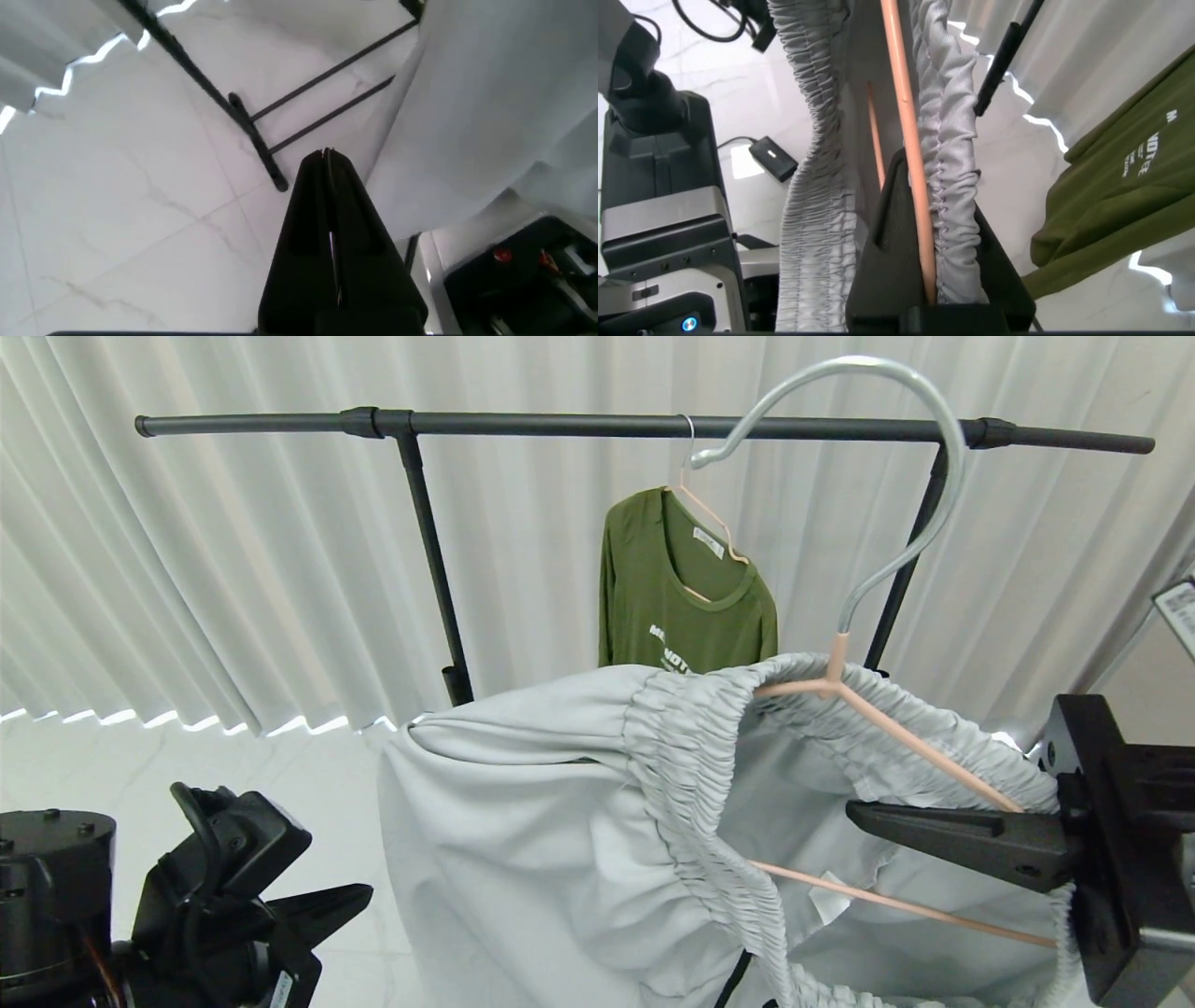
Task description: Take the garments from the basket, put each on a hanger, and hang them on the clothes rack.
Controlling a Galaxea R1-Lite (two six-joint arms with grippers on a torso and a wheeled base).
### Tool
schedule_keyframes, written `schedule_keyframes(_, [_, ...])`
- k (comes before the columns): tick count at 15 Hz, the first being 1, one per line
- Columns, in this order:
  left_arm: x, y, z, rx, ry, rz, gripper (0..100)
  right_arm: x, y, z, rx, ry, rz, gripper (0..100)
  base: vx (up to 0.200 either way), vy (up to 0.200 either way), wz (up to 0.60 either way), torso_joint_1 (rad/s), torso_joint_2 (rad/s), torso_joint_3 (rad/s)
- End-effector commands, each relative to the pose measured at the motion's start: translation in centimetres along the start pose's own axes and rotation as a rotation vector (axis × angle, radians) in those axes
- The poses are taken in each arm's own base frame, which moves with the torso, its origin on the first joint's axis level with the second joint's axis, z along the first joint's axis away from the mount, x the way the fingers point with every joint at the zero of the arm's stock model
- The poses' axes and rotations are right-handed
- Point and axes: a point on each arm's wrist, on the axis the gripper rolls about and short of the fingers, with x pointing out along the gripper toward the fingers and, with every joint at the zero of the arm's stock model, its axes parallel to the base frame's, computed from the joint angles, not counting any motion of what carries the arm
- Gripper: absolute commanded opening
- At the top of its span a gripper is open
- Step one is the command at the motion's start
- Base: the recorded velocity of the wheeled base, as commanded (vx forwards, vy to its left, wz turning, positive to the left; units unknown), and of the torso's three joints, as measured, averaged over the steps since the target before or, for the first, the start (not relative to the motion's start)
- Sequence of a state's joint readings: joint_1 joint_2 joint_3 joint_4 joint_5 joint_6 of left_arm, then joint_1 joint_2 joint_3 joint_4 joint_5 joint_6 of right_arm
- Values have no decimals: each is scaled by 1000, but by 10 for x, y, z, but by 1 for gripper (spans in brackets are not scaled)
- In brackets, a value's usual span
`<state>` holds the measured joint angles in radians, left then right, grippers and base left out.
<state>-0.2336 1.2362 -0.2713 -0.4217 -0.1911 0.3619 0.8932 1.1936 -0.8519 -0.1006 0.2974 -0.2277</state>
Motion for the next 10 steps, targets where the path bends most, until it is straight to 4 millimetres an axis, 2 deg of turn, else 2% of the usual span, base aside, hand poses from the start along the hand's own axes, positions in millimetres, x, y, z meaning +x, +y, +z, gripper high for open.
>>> schedule_keyframes(1, [0,6,-5,-27,20,37,0,1,0,0,2,3,0,0,0,0,0,0,0,0])
schedule_keyframes(6, [-2,7,-7,-28,19,38,0,1,-1,-1,6,5,-4,0,0,0,0,0,0,0])
schedule_keyframes(8, [-8,2,-1,-7,-73,-95,0,2,-1,-1,7,9,-3,0,0,0,0,0,0,0])
schedule_keyframes(10, [-9,1,-1,-5,-97,-145,0,3,-1,-1,7,8,-3,0,0,0,0,0,0,0])
